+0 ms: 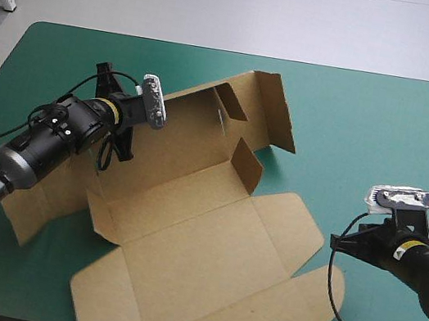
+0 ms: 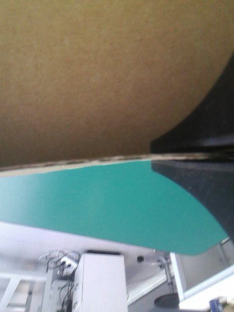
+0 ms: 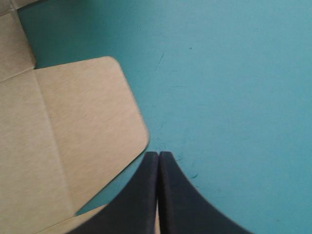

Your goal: Fold the box

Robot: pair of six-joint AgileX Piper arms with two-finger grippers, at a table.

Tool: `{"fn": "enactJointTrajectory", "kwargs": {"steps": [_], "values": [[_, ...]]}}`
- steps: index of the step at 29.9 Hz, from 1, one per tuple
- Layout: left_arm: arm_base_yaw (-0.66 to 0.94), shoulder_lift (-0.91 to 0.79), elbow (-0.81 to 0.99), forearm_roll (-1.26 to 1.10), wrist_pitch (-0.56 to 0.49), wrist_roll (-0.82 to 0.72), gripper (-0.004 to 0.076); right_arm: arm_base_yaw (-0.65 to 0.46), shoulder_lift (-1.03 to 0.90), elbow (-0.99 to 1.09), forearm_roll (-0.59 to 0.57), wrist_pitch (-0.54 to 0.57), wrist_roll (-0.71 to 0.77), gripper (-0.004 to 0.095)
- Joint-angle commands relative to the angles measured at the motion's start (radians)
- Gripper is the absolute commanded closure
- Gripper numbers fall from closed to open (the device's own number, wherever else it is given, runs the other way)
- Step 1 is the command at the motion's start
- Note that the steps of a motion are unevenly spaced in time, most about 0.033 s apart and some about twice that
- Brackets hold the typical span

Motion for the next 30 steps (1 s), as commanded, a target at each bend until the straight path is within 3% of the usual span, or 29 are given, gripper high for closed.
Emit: {"fn": "enactJointTrajectory", "kwargs": {"steps": [1,6,18,23,30], "values": [[-0.006,-0.01,-0.029,0.102,-0.15,-0.034,0.0738,-0.002,-0.006,-0.037,0.005,-0.049,-0.011,0.0942],[-0.03,0.023,-0.029,0.08,-0.112,-0.069,0.0738,-0.002,-0.006,-0.037,0.022,-0.045,-0.011,0.0942],[-0.296,-0.016,-0.029,0.088,-0.044,-0.075,0.0738,-0.002,-0.006,-0.037,0.027,-0.06,-0.011,0.0942],[-0.303,-0.034,-0.019,0.137,-0.002,-0.108,0.0738,-0.002,-0.006,-0.037,0.041,-0.071,-0.019,0.0942],[-0.278,-0.046,0.081,0.322,-0.058,-0.264,0.0738,-0.002,-0.006,-0.037,0.048,-0.1,-0.019,0.0942]]}}
